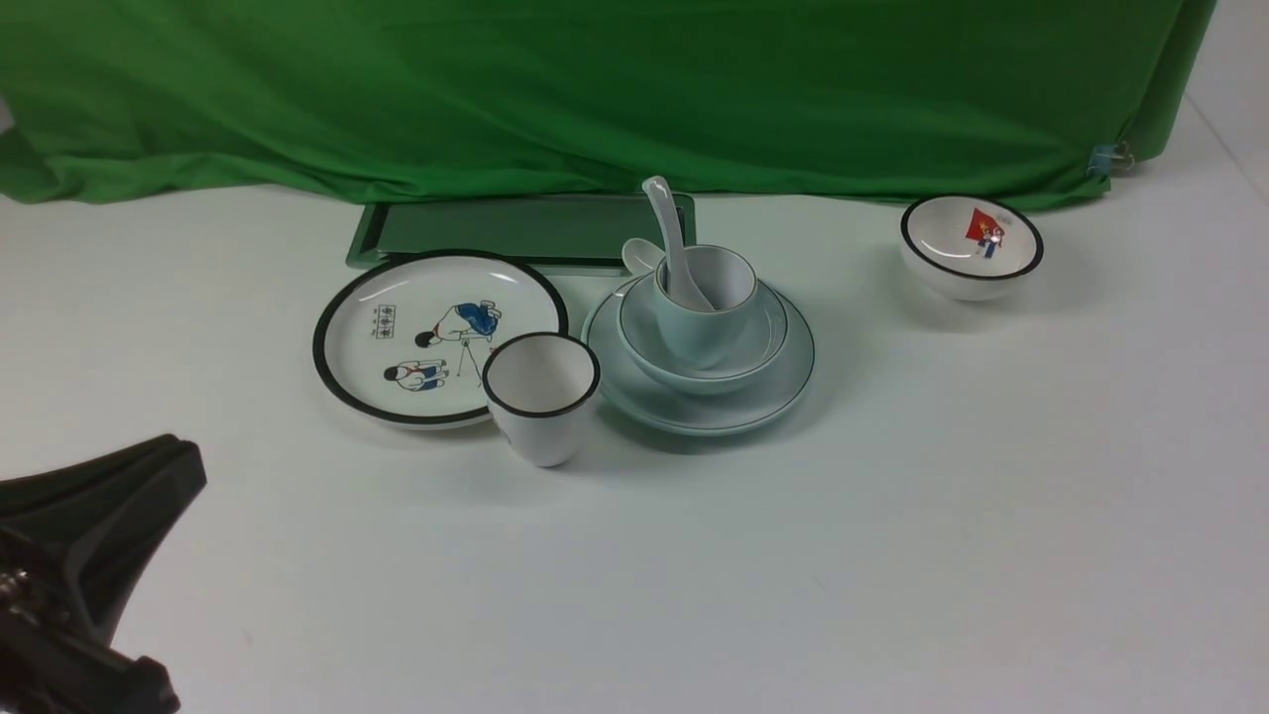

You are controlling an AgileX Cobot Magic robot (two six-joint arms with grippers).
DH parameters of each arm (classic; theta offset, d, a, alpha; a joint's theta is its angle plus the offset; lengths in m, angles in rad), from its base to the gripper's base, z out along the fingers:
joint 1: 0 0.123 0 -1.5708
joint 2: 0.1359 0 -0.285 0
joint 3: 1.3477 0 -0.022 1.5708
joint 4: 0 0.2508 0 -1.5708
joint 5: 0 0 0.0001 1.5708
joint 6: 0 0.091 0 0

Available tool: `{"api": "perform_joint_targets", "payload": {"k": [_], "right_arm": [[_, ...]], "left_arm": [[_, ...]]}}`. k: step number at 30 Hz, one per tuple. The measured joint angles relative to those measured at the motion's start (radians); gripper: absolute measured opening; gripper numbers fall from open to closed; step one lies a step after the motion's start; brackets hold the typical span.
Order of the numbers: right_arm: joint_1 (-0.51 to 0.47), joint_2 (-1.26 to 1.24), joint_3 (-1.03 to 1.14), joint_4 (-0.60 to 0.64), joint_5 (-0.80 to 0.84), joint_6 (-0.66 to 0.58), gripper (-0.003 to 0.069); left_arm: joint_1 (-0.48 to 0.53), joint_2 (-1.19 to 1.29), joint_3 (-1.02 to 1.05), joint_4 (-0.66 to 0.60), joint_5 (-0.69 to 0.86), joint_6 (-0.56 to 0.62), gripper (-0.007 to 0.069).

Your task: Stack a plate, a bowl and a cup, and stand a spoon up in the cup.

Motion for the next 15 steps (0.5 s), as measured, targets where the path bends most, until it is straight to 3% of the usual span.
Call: {"api": "perform_joint_targets", "payload": {"k": [7,15], "right_arm": [[0.000,0.000,0.000,0.000,0.000,0.008,0.0066],[0.000,0.000,0.000,0.000,0.004,0.008,0.0083]], "left_arm": [[0.000,-0.012,0.022,0.000,-0.025,0.000,-0.0031],[0.021,-0.216,0.279,-0.010,-0.226,0.000,-0.0031]]}}
